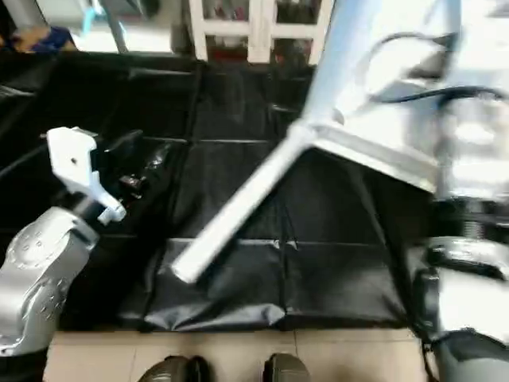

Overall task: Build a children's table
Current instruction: Flip table

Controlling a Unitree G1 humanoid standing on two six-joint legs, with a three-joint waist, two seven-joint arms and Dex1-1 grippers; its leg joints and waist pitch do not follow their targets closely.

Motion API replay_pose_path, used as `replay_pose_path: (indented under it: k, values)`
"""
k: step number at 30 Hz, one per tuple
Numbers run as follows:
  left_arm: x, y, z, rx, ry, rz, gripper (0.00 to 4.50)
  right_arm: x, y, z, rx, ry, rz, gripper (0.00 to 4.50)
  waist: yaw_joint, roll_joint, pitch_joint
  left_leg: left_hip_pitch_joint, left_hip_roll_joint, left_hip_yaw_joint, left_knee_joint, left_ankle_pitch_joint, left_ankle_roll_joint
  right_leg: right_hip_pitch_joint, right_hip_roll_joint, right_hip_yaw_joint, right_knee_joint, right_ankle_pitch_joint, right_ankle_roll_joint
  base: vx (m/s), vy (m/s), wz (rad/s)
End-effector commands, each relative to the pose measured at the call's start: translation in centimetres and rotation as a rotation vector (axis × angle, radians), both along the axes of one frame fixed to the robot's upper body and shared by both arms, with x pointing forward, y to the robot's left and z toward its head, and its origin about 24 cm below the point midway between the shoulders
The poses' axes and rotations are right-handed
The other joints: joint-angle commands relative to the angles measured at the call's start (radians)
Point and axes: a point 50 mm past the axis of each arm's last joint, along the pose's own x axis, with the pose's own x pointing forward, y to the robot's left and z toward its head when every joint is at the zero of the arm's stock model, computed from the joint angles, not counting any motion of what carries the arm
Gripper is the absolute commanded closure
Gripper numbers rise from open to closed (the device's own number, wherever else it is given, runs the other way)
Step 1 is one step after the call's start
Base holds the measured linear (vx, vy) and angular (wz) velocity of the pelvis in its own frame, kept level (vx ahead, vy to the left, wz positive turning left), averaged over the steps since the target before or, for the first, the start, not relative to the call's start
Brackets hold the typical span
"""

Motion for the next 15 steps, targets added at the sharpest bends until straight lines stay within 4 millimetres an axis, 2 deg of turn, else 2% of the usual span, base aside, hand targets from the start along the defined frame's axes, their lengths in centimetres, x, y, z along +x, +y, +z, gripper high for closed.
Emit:
replay_pose_path:
  k: [1, 2, 3, 4, 5, 6, 8, 9, 12, 15]
  values:
    - [-0.3, 0.2, 0.1, 0.014, -0.002, 0.012, 1.36, 0.0, 0.8, 0.5, -0.020, -0.031, 0.035, 4.44, 0.010, -0.007, -0.073, 0.030, 0.135, -0.058, -0.082, -0.051, 0.159, 0.053, -0.087, 0.046, -0.041, 0.056, -0.325, 0.000, 0.000, 0.00]
    - [-0.3, 0.2, 0.1, 0.014, -0.002, 0.012, 1.36, 0.0, 1.0, 0.4, -0.023, -0.033, 0.041, 4.44, 0.013, -0.008, -0.073, 0.036, 0.137, -0.054, -0.083, -0.045, 0.156, 0.047, -0.082, 0.046, -0.042, 0.062, -0.326, 0.000, 0.000, 0.00]
    - [-0.2, 0.2, 0.1, 0.015, -0.001, 0.012, 1.36, 0.0, 1.3, 0.4, -0.041, -0.040, 0.053, 4.44, 0.015, -0.004, -0.073, 0.035, 0.138, -0.055, -0.084, -0.039, 0.155, 0.047, -0.081, 0.046, -0.039, 0.067, -0.327, 0.000, 0.000, 0.00]
    - [-0.2, 0.2, 0.1, 0.016, -0.001, 0.012, 1.36, 0.1, 1.5, 0.4, -0.054, -0.046, 0.064, 4.44, 0.020, -0.003, -0.071, 0.041, 0.140, -0.050, -0.086, -0.047, 0.145, 0.041, -0.077, 0.045, -0.041, 0.058, -0.325, 0.000, 0.000, 0.00]
    - [-0.1, 0.2, 0.1, 0.018, -0.001, 0.013, 1.36, 0.2, 1.6, 0.4, -0.059, -0.049, 0.067, 4.44, 0.025, -0.001, -0.068, 0.043, 0.141, -0.048, -0.090, -0.073, 0.128, 0.040, -0.075, 0.044, -0.042, 0.035, -0.320, 0.000, 0.000, 0.00]
    - [0.0, 0.3, 0.2, 0.020, -0.002, 0.015, 1.36, 0.3, 1.7, 0.4, -0.067, -0.055, 0.069, 4.44, 0.032, 0.002, -0.067, 0.051, 0.142, -0.041, -0.094, -0.109, 0.103, 0.033, -0.073, 0.045, -0.046, 0.011, -0.313, 0.000, 0.000, 0.00]
    - [0.1, 0.2, 0.2, 0.020, -0.002, 0.017, 1.36, 0.3, 1.9, 0.4, -0.059, -0.063, 0.073, 4.44, 0.037, 0.003, -0.066, 0.051, 0.143, -0.038, -0.100, -0.148, 0.065, 0.035, -0.074, 0.047, -0.047, -0.011, -0.301, 0.000, 0.000, 0.00]
    - [0.1, 0.2, 0.2, 0.019, -0.002, 0.017, 1.36, 0.2, 2.0, 0.4, -0.059, -0.065, 0.075, 4.44, 0.037, -0.001, -0.065, 0.048, 0.143, -0.038, -0.104, -0.170, 0.045, 0.036, -0.075, 0.048, -0.048, -0.022, -0.292, 0.000, 0.000, 0.00]
    - [0.0, 0.1, 0.1, 0.019, -0.001, 0.015, 1.36, -0.1, 2.5, 0.1, -0.061, -0.073, 0.088, 4.44, 0.042, -0.003, -0.064, 0.048, 0.143, -0.036, -0.111, -0.220, 0.003, 0.034, -0.079, 0.053, -0.052, -0.061, -0.269, 0.000, 0.000, 0.00]
    - [0.0, 0.0, 0.1, 0.020, -0.001, 0.016, 1.36, -0.6, 3.4, -1.0, -0.052, -0.066, 0.117, 4.44, 0.044, -0.004, -0.063, 0.047, 0.143, -0.036, -0.115, -0.250, -0.021, 0.033, -0.081, 0.057, -0.056, -0.090, -0.247, 0.000, 0.000, 0.00]
